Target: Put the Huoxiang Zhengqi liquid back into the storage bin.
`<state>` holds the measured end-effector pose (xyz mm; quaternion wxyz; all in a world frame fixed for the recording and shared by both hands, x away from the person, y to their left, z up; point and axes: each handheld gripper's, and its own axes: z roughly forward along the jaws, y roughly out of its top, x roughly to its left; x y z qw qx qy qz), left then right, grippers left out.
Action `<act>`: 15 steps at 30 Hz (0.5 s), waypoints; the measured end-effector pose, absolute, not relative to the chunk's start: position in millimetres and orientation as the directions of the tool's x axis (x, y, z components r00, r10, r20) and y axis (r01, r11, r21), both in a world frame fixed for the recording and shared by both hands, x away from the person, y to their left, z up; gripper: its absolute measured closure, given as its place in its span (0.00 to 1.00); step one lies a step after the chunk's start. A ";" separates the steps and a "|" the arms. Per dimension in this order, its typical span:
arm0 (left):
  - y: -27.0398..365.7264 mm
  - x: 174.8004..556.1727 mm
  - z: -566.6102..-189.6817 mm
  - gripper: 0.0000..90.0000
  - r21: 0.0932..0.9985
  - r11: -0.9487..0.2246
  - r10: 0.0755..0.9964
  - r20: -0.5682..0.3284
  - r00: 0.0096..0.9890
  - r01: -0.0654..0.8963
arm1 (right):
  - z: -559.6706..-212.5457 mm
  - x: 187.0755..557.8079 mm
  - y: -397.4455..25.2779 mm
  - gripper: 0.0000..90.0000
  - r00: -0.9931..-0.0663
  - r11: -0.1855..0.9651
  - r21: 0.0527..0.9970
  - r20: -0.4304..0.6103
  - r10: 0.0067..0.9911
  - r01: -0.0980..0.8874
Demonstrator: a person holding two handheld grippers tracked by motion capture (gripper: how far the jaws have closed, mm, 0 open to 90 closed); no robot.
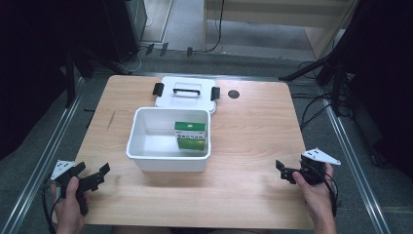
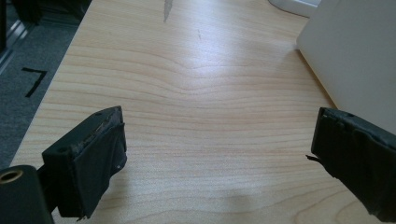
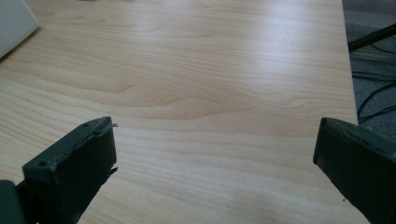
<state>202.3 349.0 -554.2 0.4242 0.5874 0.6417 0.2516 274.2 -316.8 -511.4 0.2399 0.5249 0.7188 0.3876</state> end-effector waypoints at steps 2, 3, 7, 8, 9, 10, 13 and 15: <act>349.0 202.3 -554.2 0.04 0.821 0.184 0.967 -0.249 0.050 0.540 | -514.2 270.2 -321.1 0.00 -0.324 0.136 0.812 0.069 0.943 0.567; 349.0 202.3 -554.2 0.04 0.821 0.184 0.967 -0.250 0.050 0.540 | -515.5 268.1 -323.2 0.00 -0.321 0.134 0.813 0.069 0.944 0.567; 348.8 202.3 -554.3 0.04 0.822 0.185 0.967 -0.249 0.049 0.539 | -521.4 259.7 -330.6 0.00 -0.308 0.125 0.813 0.070 0.949 0.568; 348.8 202.3 -554.2 0.04 0.821 0.185 0.967 -0.250 0.049 0.540 | -522.7 257.4 -332.5 0.00 -0.301 0.119 0.814 0.071 0.951 0.569; 348.9 202.3 -554.2 0.04 0.822 0.185 0.967 -0.250 0.049 0.539 | -524.0 255.2 -334.4 0.00 -0.296 0.114 0.814 0.075 0.952 0.570; 348.9 202.3 -554.2 0.04 0.822 0.184 0.967 -0.249 0.049 0.539 | -525.5 253.0 -336.3 0.00 -0.290 0.106 0.815 0.078 0.954 0.570; 348.8 202.2 -554.2 0.04 0.821 0.185 0.967 -0.250 0.049 0.540 | -529.9 246.2 -341.8 0.00 -0.275 0.095 0.816 0.080 0.958 0.570; 348.6 202.2 -554.2 0.04 0.821 0.182 0.968 -0.247 0.050 0.541 | -532.4 241.7 -345.1 0.00 -0.266 0.085 0.818 0.085 0.960 0.569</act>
